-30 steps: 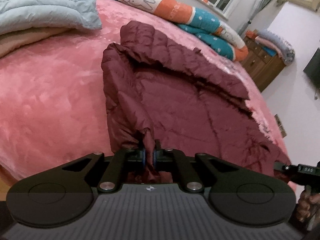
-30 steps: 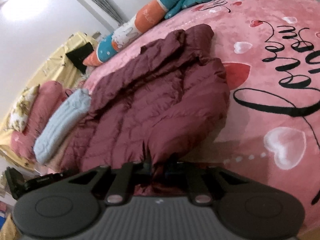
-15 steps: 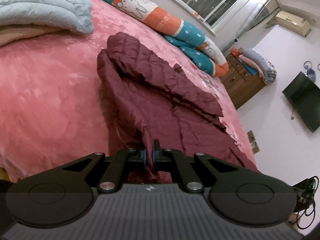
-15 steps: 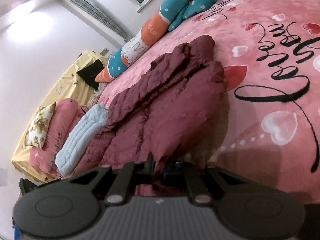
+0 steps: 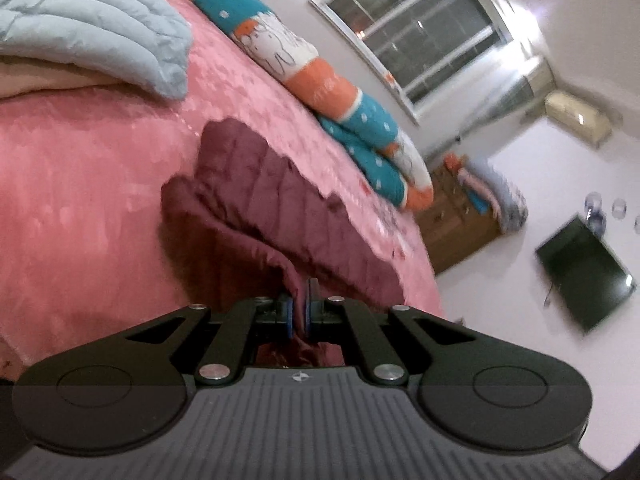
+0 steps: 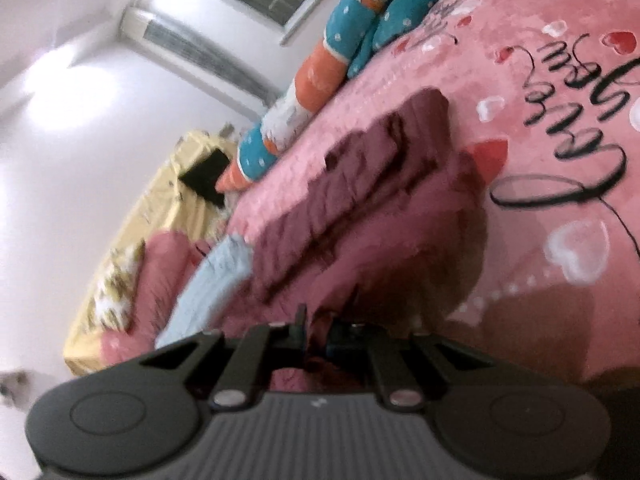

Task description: Fold large clothes

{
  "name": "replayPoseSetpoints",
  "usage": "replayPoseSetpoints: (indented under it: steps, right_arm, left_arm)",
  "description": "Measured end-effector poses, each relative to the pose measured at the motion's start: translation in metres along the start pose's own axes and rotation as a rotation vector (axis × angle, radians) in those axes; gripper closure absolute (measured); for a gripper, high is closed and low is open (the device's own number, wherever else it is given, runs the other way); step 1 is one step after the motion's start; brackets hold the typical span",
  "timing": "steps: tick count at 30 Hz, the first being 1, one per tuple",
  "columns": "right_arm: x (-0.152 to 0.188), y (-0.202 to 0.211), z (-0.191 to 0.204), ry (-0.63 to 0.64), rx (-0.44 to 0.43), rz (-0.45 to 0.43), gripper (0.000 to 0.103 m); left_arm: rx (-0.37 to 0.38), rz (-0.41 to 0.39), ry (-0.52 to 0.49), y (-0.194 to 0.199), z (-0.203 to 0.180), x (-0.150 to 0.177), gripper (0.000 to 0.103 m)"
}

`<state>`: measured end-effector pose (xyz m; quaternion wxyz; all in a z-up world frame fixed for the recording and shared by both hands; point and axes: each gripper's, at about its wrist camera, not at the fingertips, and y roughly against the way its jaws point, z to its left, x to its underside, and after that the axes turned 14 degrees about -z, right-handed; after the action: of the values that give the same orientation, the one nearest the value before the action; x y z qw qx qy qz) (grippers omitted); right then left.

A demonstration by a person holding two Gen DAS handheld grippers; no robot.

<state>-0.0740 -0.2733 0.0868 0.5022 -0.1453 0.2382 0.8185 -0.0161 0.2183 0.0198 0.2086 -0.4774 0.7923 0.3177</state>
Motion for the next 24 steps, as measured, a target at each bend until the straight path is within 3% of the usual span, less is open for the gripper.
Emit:
replayPoseSetpoints:
  steps: [3, 16, 24]
  right_arm:
    - [-0.018, -0.011, 0.000, -0.030, -0.031, -0.051, 0.098]
    - [-0.073, -0.096, -0.030, -0.176, -0.021, -0.292, 0.098]
    - [-0.088, -0.149, -0.056, -0.212, -0.018, -0.358, 0.098]
  left_arm:
    - [-0.015, -0.032, 0.040, -0.016, 0.007, -0.016, 0.103]
    - [-0.100, -0.144, 0.202, -0.129, 0.035, -0.075, 0.102]
    - [-0.146, -0.144, 0.183, -0.203, 0.032, -0.089, 0.101]
